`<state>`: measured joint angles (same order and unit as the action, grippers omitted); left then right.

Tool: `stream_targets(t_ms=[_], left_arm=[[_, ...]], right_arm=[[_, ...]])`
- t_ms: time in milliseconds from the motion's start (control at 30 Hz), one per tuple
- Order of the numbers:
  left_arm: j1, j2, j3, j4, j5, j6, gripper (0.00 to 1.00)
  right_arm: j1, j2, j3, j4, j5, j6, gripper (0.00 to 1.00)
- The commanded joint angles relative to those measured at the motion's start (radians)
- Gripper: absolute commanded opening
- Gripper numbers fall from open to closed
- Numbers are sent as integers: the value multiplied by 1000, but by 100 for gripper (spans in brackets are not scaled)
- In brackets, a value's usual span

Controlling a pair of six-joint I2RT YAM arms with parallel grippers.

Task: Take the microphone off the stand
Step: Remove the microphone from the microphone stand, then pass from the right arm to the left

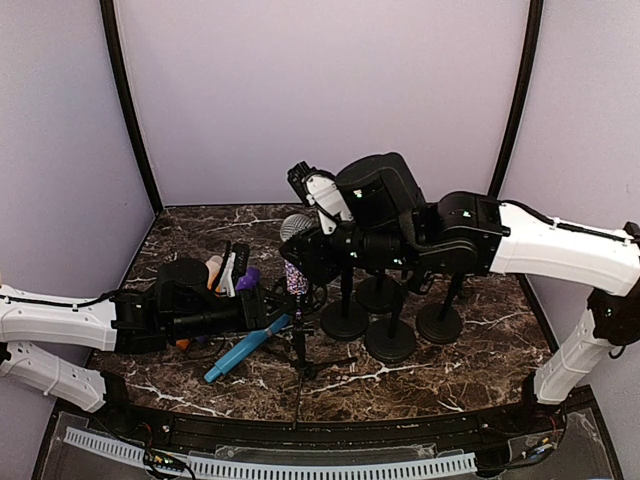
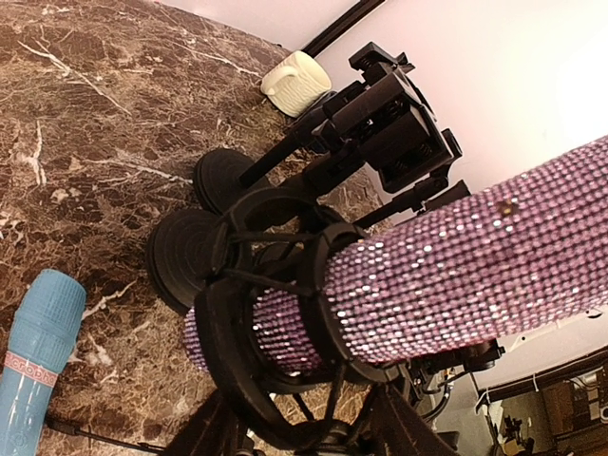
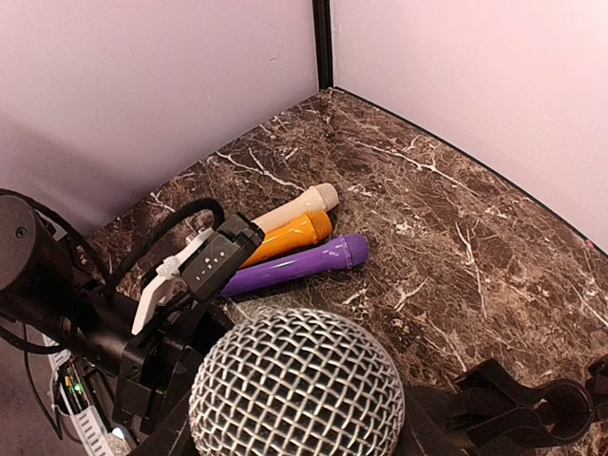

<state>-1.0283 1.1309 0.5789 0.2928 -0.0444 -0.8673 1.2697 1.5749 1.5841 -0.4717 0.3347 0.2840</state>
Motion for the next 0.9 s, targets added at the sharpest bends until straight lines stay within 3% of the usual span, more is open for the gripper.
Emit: stream_targets(t_ms=[0, 567, 767, 867], left_arm=[[13, -2, -14, -89, -41, 14, 50], [13, -34, 16, -107, -65, 68, 53], [13, -62, 83, -131, -40, 178, 78], [13, -98, 106, -139, -25, 273, 85]], right_arm=[[0, -89, 77, 136, 28, -16, 21], [-1, -183, 105, 137, 40, -15, 23], [-5, -206, 84, 161, 77, -11, 23], [-38, -215, 69, 180, 37, 10, 23]])
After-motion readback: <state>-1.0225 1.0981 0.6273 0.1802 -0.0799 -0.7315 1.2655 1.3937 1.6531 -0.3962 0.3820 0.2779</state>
